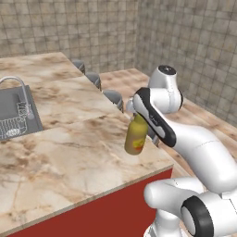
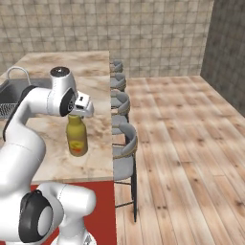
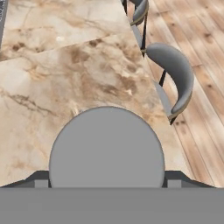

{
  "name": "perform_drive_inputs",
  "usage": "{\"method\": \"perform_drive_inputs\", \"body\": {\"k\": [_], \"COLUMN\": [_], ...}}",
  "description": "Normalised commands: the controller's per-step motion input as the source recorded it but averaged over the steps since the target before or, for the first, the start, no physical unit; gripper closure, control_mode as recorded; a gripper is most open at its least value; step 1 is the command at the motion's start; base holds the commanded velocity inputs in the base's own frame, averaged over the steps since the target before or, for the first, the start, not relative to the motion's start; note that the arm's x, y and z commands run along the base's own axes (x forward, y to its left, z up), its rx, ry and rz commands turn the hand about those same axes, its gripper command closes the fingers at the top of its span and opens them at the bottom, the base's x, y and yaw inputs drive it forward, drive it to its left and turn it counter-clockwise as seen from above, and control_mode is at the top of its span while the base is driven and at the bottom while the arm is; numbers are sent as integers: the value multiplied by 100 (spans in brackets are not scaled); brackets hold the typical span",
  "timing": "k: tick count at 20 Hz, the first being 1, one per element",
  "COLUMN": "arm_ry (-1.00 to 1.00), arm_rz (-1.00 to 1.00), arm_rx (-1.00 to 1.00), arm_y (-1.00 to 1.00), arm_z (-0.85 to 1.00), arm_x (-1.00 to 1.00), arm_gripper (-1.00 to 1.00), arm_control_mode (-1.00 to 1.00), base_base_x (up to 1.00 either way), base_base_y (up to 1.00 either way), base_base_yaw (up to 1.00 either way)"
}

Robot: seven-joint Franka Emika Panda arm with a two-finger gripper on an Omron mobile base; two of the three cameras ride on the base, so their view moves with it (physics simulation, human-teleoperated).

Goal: Move the drinks to the dining counter.

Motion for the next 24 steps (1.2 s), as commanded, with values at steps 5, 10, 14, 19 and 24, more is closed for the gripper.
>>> {"method": "perform_drive_inputs", "body": {"k": [5,10,14,19,24], "arm_ry": [1,2,2,3,4], "arm_rz": [0,0,0,0,0], "arm_rx": [0,0,0,0,0], "arm_y": [0,1,3,6,8], "arm_z": [-20,-20,-22,-22,-23], "arm_x": [5,10,15,19,22], "arm_gripper": [100,100,100,100,100], "arm_control_mode": [-100,-100,-100,-100,-100], "base_base_x": [0,0,0,0,0], "base_base_y": [0,0,0,0,0], "base_base_yaw": [0,0,0,0,0]}}
